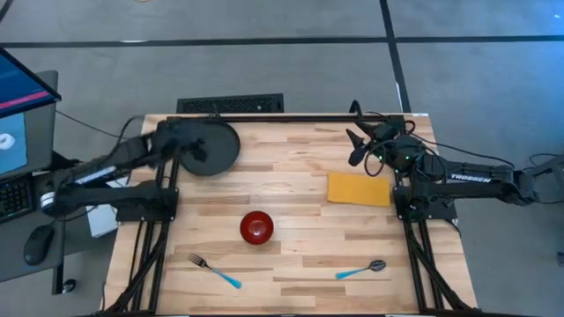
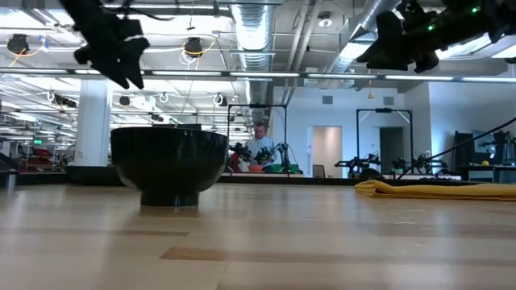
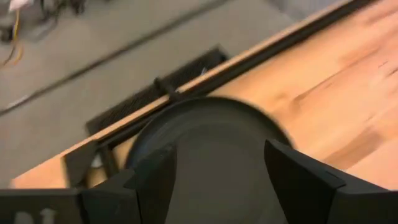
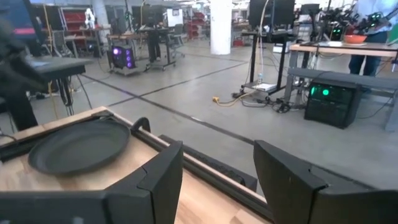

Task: Set table place
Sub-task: Move the black plate to the top center of the table

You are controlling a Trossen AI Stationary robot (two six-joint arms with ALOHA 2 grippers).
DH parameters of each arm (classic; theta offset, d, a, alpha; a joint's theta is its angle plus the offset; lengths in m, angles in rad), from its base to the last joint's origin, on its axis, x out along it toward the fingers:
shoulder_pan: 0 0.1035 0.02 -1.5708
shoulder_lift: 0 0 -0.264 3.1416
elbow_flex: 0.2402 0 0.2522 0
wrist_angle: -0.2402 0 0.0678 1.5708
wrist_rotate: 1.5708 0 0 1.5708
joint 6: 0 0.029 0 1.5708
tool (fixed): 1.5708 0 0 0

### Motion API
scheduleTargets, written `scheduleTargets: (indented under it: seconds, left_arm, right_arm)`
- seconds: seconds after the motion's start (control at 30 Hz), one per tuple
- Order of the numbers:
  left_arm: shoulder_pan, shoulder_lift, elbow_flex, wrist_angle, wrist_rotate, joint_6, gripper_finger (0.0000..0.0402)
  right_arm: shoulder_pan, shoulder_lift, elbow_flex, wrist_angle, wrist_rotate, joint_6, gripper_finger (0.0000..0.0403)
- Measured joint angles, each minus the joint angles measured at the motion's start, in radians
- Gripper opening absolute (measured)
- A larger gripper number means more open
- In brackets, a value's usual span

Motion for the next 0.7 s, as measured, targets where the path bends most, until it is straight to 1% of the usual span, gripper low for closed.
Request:
scheduleTargets:
  seconds: [0.17,0.23,0.27,0.4,0.53,0.63,0.7]
  left_arm:
    - [0.215,0.246,0.222,-0.16,0.149,0.128,0.0233]
    - [0.287,0.327,0.274,-0.18,0.216,0.179,0.0233]
    - [0.319,0.363,0.295,-0.184,0.234,0.203,0.0233]
    - [0.443,0.493,0.346,-0.184,0.241,0.231,0.0233]
    - [0.535,0.608,0.362,-0.182,0.242,0.255,0.0233]
    - [0.539,0.672,0.369,-0.167,0.22,0.26,0.0233]
    - [0.54,0.716,0.371,-0.153,0.236,0.245,0.0233]
  right_arm:
    - [0.025,0.035,0.0,0.0,0.0,0.001,0.0221]
    - [0.039,0.048,0.0,0.0,0.0,0.002,0.0221]
    - [0.047,0.054,0.0,0.0,0.0,0.002,0.0221]
    - [0.075,0.074,0.0,0.0,0.0,0.002,0.0221]
    - [0.094,0.085,0.0,0.001,-0.001,0.002,0.0221]
    - [0.097,0.085,0.0,0.004,0.0,0.001,0.0221]
    - [0.096,0.084,0.0,0.006,0.0,0.001,0.0221]
